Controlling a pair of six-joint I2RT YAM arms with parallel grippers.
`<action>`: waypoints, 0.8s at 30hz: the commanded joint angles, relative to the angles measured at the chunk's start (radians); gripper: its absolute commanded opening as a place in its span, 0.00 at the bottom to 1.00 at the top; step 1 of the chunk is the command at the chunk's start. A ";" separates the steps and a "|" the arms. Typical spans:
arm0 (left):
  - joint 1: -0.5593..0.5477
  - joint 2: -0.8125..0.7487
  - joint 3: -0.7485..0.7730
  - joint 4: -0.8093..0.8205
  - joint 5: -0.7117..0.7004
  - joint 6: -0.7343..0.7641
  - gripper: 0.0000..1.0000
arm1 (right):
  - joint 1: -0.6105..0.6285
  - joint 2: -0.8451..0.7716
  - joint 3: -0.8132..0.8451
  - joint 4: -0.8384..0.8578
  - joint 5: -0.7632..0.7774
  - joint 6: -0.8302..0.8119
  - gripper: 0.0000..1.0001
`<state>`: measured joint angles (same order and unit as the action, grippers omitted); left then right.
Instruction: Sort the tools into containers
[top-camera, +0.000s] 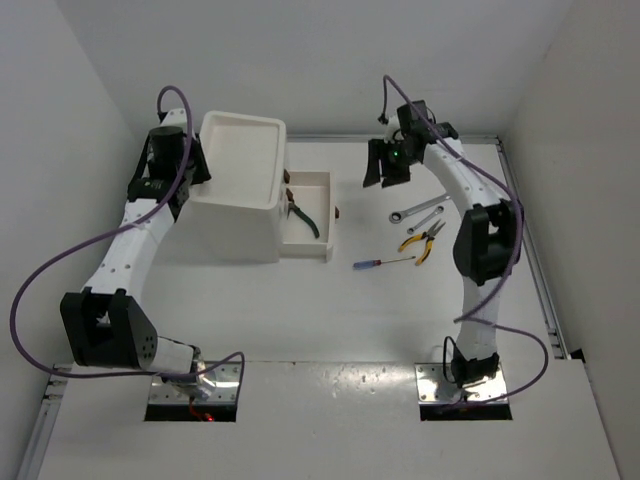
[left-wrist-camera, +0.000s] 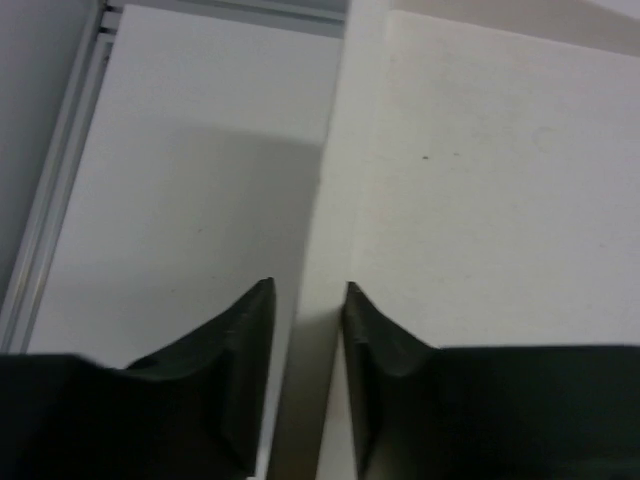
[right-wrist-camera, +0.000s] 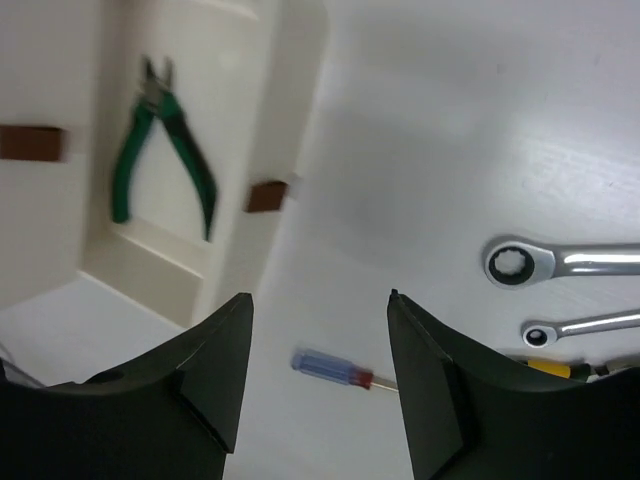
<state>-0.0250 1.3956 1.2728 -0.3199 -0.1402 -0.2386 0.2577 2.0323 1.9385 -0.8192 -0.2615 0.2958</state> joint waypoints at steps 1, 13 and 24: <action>-0.010 0.000 0.049 -0.001 0.011 0.018 0.33 | -0.037 0.149 -0.058 -0.073 -0.179 -0.101 0.56; -0.019 0.019 0.059 -0.021 0.001 0.036 0.00 | 0.044 0.207 -0.204 0.140 -0.169 0.014 0.52; -0.019 0.028 0.030 -0.021 0.117 0.093 0.00 | 0.063 0.304 -0.113 0.356 -0.257 0.088 0.52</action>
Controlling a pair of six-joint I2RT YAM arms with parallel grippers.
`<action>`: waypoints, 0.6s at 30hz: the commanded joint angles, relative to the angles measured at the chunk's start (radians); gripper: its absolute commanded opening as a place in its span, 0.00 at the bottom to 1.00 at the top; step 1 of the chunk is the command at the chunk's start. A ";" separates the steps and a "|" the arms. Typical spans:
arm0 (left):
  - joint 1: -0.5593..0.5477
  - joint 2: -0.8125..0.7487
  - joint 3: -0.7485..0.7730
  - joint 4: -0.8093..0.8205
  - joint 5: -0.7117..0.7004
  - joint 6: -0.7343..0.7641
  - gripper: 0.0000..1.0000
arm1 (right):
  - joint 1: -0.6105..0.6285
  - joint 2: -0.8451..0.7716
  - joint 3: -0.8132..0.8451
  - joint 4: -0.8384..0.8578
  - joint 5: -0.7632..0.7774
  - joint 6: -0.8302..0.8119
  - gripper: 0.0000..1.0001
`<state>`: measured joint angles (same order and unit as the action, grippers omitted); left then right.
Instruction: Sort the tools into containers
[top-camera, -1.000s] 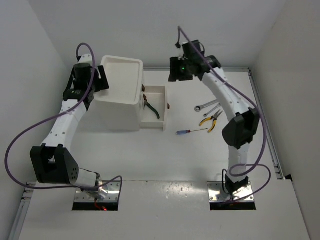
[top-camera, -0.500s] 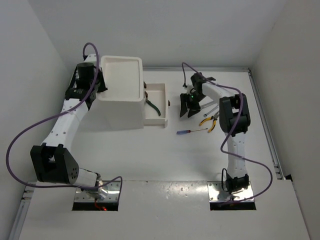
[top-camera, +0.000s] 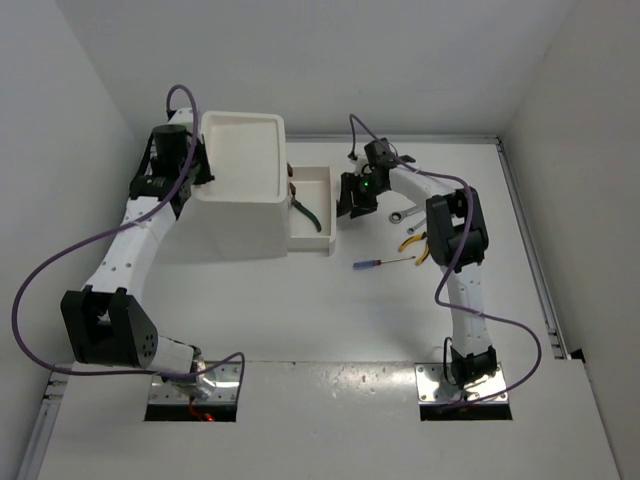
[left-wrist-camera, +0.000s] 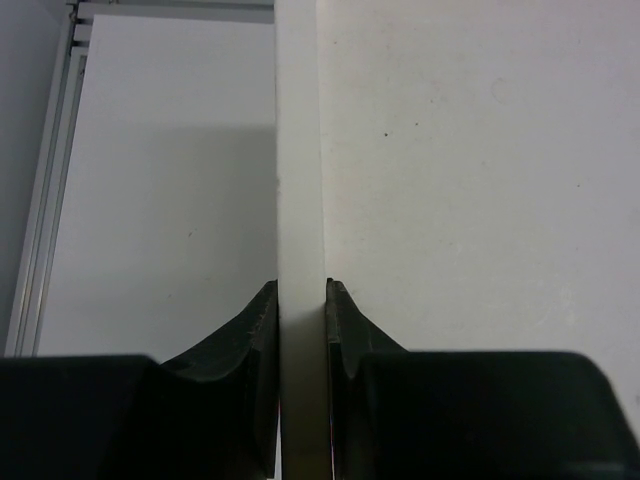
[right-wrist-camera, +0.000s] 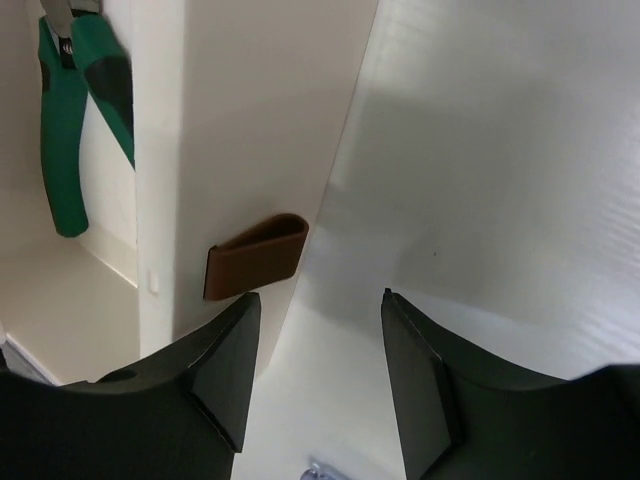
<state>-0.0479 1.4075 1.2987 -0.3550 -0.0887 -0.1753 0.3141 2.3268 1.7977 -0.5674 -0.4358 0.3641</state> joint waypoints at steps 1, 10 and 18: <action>0.003 0.016 0.004 0.014 0.079 0.030 0.00 | 0.017 0.009 0.011 0.124 -0.095 -0.003 0.53; -0.035 0.057 0.004 -0.015 0.228 0.088 0.00 | 0.137 0.042 0.049 0.221 -0.188 -0.120 0.56; -0.079 0.068 -0.022 -0.035 0.251 0.097 0.00 | 0.194 0.077 0.100 0.277 -0.188 -0.132 0.58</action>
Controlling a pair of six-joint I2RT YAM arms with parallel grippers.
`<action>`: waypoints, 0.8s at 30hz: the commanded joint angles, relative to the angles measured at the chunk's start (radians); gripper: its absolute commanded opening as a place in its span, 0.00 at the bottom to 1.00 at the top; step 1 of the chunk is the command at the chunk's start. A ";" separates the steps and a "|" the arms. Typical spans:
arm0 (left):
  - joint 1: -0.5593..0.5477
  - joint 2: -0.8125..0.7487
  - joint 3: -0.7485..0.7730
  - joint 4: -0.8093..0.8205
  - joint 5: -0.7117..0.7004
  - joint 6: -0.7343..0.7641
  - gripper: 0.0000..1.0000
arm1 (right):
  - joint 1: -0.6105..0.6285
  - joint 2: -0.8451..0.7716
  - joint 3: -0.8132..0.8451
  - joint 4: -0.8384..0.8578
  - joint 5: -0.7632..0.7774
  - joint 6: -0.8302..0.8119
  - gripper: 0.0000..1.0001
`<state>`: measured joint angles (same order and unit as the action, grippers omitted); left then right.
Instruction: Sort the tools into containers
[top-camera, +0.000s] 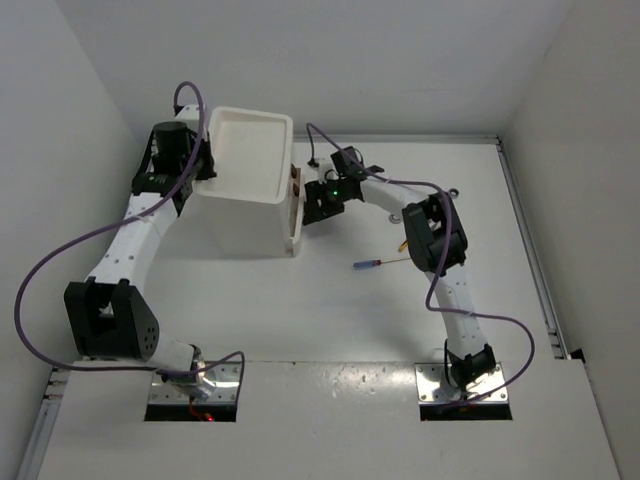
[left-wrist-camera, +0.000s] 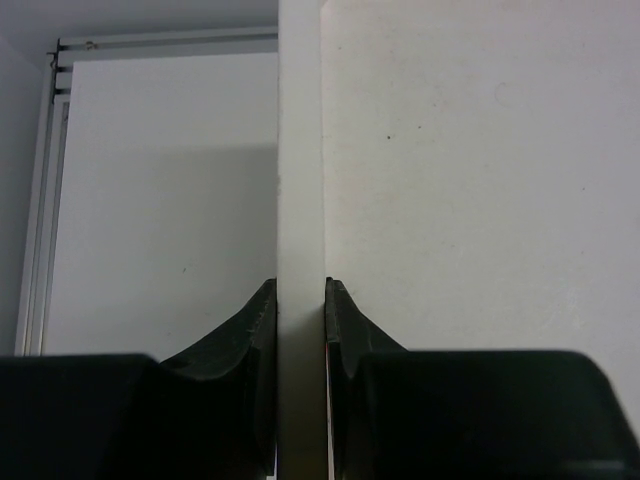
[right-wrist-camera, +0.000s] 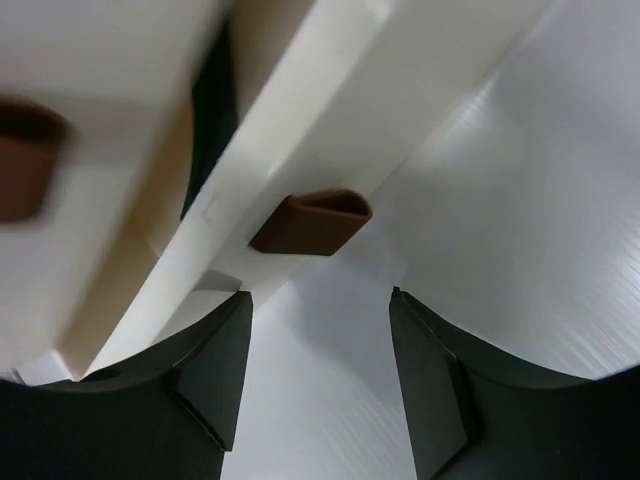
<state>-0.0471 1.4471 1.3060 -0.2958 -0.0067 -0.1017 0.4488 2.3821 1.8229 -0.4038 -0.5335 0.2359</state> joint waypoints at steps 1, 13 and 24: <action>-0.091 0.029 -0.030 -0.094 0.169 0.023 0.00 | 0.059 0.031 0.087 0.114 -0.091 0.009 0.58; -0.132 -0.048 -0.148 -0.083 0.136 -0.045 0.00 | 0.045 -0.033 -0.052 0.393 -0.114 0.343 0.72; -0.102 -0.030 -0.102 -0.141 0.163 -0.003 0.25 | -0.102 -0.173 -0.273 0.525 -0.563 0.459 0.69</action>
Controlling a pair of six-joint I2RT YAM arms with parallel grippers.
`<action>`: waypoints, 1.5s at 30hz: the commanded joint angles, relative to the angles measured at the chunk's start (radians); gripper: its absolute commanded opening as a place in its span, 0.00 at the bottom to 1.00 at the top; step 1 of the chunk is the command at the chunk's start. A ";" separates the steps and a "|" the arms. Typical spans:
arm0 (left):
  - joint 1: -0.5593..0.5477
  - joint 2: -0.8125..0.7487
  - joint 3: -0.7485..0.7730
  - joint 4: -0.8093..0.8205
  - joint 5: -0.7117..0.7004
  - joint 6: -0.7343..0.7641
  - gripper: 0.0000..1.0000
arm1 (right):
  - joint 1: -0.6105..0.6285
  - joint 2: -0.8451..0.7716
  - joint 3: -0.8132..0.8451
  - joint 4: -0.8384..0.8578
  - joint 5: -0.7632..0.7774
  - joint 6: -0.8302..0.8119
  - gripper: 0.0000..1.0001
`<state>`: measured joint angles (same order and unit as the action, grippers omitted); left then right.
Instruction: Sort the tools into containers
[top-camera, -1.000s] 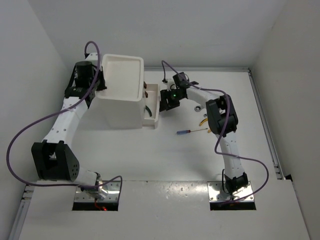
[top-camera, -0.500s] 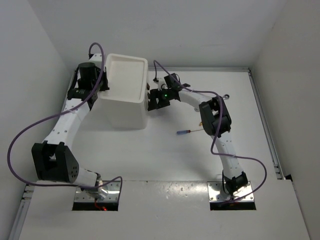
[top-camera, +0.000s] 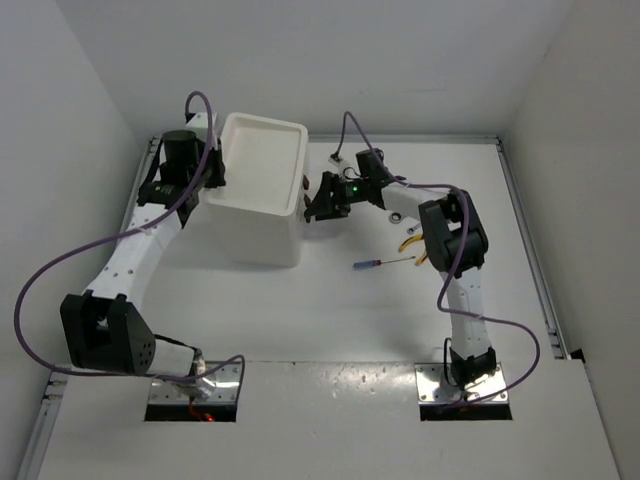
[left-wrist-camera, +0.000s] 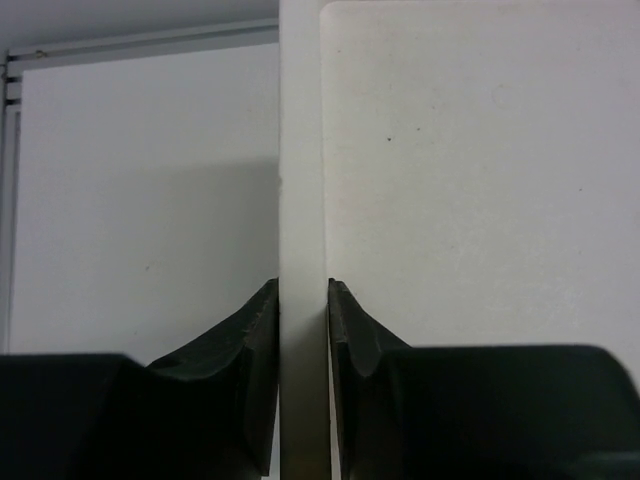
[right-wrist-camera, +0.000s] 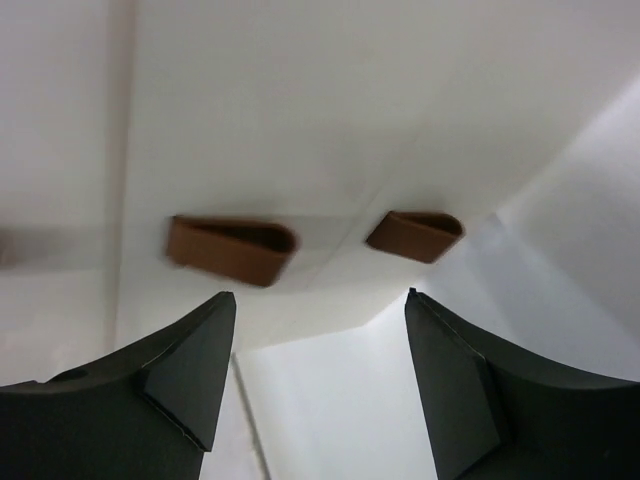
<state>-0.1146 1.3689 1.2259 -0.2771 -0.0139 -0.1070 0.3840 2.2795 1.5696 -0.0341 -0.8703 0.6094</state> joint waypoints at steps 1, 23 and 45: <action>-0.034 0.064 -0.007 -0.171 0.183 0.003 0.31 | -0.059 -0.071 -0.063 0.205 -0.258 0.123 0.69; -0.025 0.173 0.215 -0.309 0.153 0.043 0.53 | -0.077 -0.274 -0.103 -0.151 -0.226 -0.831 0.63; -0.025 0.242 0.245 -0.338 0.192 0.052 0.08 | -0.050 -0.089 0.145 -0.162 -0.179 -1.108 0.63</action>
<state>-0.1158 1.5543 1.4906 -0.4988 0.0811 -0.0666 0.3298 2.1918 1.6676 -0.2195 -0.9733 -0.4366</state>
